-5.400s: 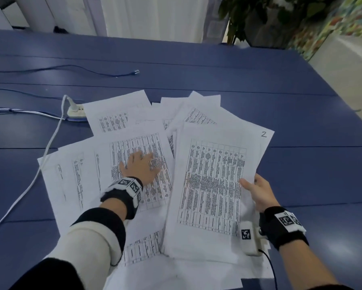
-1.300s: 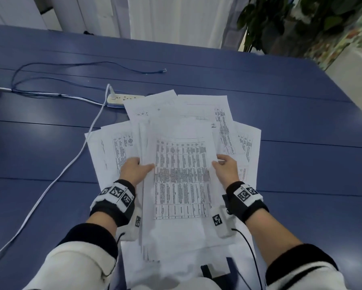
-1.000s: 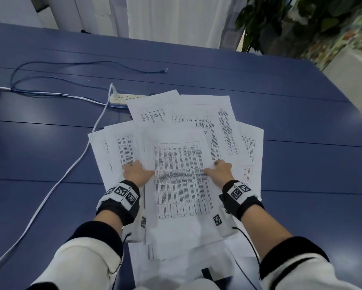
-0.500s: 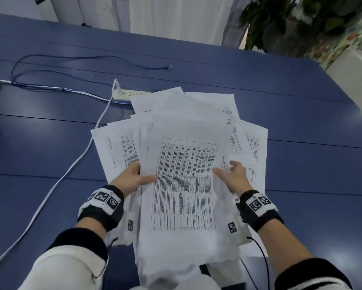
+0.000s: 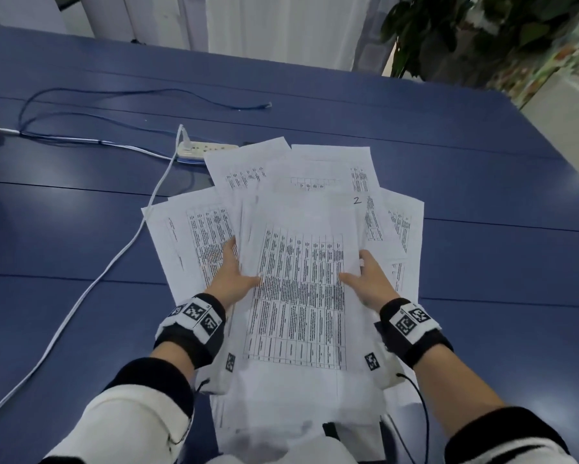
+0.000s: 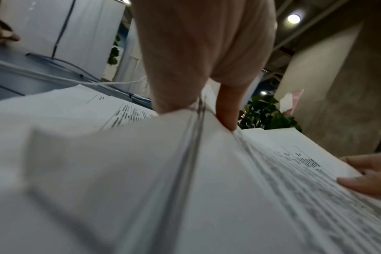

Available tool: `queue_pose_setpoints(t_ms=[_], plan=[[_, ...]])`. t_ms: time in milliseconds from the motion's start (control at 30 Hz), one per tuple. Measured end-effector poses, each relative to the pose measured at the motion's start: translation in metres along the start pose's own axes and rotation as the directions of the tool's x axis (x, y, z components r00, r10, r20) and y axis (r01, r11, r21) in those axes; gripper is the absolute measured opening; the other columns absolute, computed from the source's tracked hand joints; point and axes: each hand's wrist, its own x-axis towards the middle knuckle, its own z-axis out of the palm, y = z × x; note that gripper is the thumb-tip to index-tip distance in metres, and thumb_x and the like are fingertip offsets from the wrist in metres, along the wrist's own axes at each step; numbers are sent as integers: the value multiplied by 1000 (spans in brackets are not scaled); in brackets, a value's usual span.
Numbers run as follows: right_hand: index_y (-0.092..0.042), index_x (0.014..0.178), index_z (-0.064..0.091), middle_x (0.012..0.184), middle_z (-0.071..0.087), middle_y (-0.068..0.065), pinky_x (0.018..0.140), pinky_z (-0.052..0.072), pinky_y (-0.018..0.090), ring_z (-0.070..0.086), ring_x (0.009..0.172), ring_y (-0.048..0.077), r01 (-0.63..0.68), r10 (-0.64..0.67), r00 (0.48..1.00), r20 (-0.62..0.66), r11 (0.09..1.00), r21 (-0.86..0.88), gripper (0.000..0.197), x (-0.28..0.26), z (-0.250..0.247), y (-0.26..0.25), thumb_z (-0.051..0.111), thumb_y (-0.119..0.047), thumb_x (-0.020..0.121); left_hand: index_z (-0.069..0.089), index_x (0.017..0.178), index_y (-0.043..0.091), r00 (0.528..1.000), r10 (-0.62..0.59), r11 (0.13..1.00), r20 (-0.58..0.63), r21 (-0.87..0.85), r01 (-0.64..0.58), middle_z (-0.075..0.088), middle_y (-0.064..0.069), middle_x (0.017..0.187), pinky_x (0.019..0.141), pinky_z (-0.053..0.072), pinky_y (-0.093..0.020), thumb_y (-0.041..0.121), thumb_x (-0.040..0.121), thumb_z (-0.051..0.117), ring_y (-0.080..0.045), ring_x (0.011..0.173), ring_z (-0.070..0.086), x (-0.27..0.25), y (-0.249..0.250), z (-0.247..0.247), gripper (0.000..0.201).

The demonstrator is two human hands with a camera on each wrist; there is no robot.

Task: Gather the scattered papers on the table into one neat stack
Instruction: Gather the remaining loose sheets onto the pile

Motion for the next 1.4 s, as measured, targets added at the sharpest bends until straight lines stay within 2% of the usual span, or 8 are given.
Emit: queue_pose_setpoints(t_ms=[200,333,433,600,800,1000,1233,1400], plan=[[-6,117,46,117,61,18,95,49,40,62,106,30,126,-93,985,-146,964,235,33,31,-25,-37,56,3,87,37,136,2,993,-99,995,69,14,99,47,-7,137,103,33,-31,12,84,65,-21,124,45,23,33,2,60],[-7,110,52,106,63,16,81,52,32,61,92,26,149,-117,981,-152,963,224,23,64,-31,-52,56,-2,89,29,142,2,990,-51,998,-134,25,55,39,-11,145,110,32,-36,12,87,61,-27,131,40,46,50,5,65],[-4,115,60,109,63,16,65,44,16,55,74,11,129,-119,968,-222,991,31,26,100,-44,-47,47,-5,92,37,137,-1,979,-5,1000,-202,6,7,48,1,123,94,34,-25,4,89,54,-15,116,47,63,59,6,50],[-6,135,45,141,41,18,107,30,38,38,130,34,-211,95,940,-328,917,-339,50,144,-67,-27,55,-23,88,46,127,1,965,-56,993,-257,86,81,55,-17,128,101,42,-37,5,89,55,-31,117,54,91,53,2,39],[2,124,47,125,53,21,92,41,35,50,119,35,-246,156,947,-282,914,-322,58,168,-68,-26,69,-31,80,35,136,-5,967,-97,984,-236,124,129,42,-16,141,103,31,-31,13,94,50,-28,131,39,98,54,2,49],[-2,108,59,101,58,10,81,42,29,60,107,30,-174,138,978,-159,955,-240,34,174,-66,-32,64,-21,81,48,126,3,992,-73,991,-106,102,84,55,-10,127,88,38,-29,10,92,51,-17,102,51,107,64,7,35],[1,144,25,152,29,14,113,27,36,30,139,28,-194,178,979,-101,964,-182,66,145,-56,-29,58,-18,90,34,140,4,990,-105,993,-93,40,109,42,-9,142,104,31,-34,11,95,47,-25,131,39,99,65,20,47],[5,138,35,141,42,15,102,34,36,44,125,29,-215,214,974,-72,977,-4,55,101,-70,-14,57,-13,91,34,140,9,995,-103,995,-11,-2,103,44,4,135,105,30,-38,15,94,49,-15,125,41,83,53,20,49]])
